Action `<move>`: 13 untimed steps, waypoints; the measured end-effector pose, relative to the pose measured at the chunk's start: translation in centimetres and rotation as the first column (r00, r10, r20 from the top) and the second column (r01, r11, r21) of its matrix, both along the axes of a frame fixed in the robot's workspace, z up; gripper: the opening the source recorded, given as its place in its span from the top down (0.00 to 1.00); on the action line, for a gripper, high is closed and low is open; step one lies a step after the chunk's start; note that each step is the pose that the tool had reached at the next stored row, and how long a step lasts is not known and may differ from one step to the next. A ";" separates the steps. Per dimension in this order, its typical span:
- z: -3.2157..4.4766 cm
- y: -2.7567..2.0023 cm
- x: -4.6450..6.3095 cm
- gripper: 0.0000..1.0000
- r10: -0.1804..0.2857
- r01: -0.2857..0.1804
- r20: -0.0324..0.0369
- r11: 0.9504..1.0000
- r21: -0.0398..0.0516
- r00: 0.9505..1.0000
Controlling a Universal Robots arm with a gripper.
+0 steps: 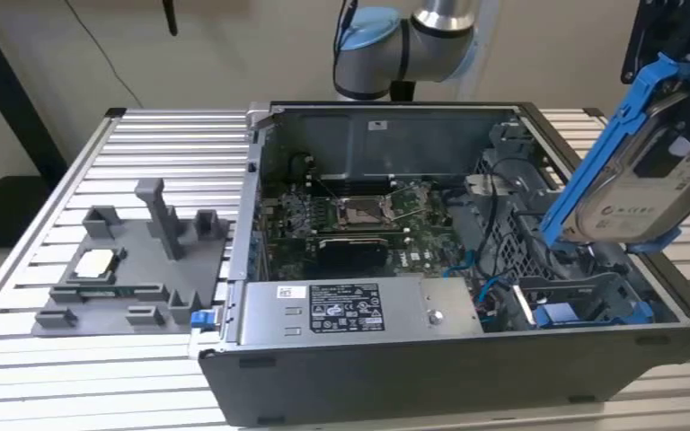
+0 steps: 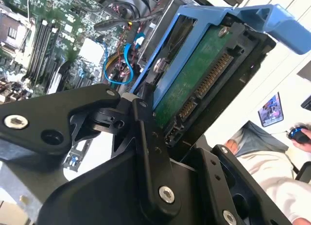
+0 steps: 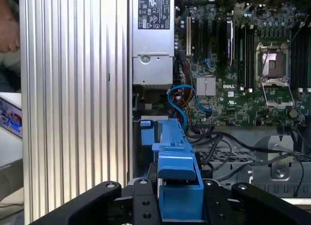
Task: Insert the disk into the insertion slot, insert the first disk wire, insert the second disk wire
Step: 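Insert the disk into the insertion slot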
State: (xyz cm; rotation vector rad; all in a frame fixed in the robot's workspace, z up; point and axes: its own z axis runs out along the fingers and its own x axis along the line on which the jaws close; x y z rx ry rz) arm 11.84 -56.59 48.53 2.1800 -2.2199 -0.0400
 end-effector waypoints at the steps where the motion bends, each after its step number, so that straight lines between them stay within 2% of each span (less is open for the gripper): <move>1: -0.05 0.09 0.0 0.67 0.000 0.000 0.000 1.000 0.000 1.000; 6: -0.61 0.55 0.0 0.67 0.000 0.000 0.000 1.000 -0.002 1.000; 13: -1.75 0.43 0.0 0.67 0.001 -0.001 0.000 1.000 -0.006 1.000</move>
